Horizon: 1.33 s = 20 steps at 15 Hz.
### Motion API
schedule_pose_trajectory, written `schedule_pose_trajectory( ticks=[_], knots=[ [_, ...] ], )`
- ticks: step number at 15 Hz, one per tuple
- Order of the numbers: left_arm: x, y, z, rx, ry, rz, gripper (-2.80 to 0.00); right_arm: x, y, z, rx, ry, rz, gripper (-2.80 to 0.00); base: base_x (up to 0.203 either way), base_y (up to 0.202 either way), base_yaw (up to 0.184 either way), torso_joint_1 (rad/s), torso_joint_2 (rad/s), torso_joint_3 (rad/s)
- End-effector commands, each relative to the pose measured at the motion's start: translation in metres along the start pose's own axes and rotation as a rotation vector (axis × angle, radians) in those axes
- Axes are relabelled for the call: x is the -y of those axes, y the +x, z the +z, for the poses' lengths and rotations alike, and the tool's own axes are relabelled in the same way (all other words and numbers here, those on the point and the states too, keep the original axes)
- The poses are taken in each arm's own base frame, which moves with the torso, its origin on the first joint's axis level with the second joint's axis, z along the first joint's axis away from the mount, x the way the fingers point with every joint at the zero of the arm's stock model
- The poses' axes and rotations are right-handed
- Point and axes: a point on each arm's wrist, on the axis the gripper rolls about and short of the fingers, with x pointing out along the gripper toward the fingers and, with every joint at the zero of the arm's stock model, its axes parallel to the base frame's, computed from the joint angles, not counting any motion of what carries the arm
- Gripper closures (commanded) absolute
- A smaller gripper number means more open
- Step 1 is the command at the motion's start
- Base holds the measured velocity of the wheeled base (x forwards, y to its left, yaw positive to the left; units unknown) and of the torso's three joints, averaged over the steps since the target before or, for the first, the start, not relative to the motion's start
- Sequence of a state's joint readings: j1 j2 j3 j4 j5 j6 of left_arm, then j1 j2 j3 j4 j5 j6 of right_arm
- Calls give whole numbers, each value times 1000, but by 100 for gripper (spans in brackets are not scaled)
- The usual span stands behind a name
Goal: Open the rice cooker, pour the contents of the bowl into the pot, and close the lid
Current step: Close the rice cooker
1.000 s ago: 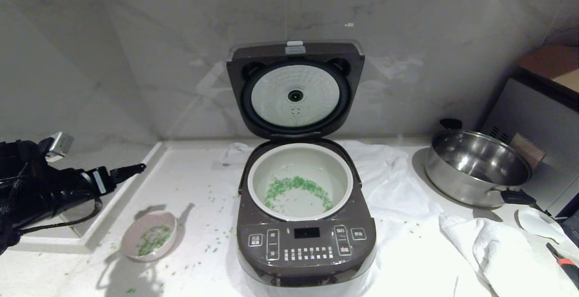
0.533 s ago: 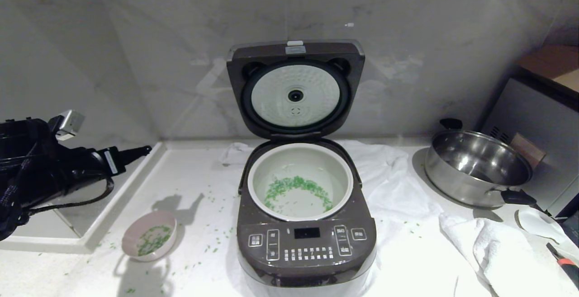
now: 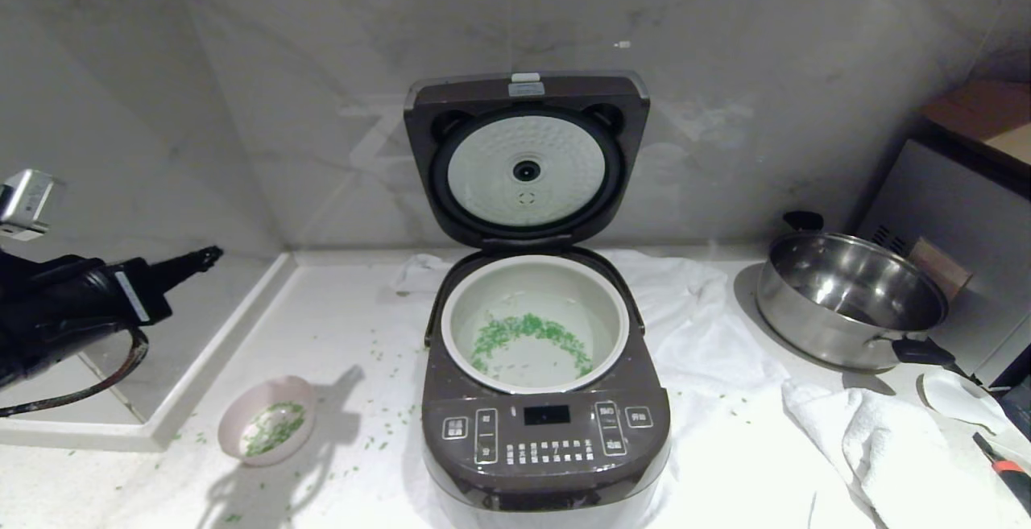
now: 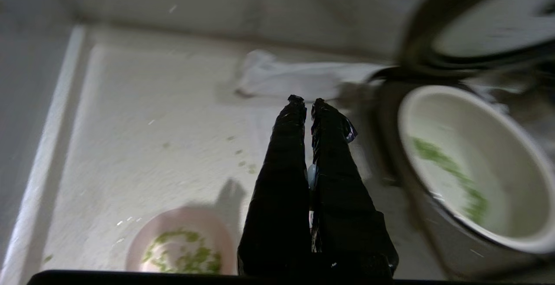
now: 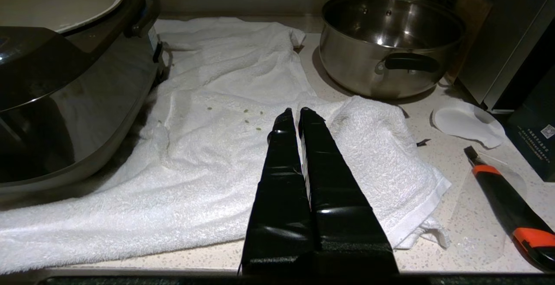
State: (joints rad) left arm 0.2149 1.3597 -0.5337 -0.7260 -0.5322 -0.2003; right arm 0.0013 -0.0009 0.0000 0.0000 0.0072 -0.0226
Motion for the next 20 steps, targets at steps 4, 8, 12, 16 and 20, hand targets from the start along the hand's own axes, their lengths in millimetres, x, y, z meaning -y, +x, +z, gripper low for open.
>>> schedule_pose_trajectory(
  ticks=[4,8,12,16,20],
  knots=[
    [64,-91,16,188,187,-334,0,0,0,0,-1,0,1,0,0,0,0,0,0,0],
    [108,-155,30,319,214,-529,0,0,0,0,1,0,1,0,0,0,0,0,0,0],
    [145,-215,34,409,250,-661,0,0,0,0,0,0,1,0,0,0,0,0,0,0],
    [155,-267,17,368,198,-813,0,0,0,0,1,0,1,0,0,0,0,0,0,0],
    [150,-281,-13,397,161,-717,0,0,0,0,0,0,1,0,0,0,0,0,0,0]
  ],
)
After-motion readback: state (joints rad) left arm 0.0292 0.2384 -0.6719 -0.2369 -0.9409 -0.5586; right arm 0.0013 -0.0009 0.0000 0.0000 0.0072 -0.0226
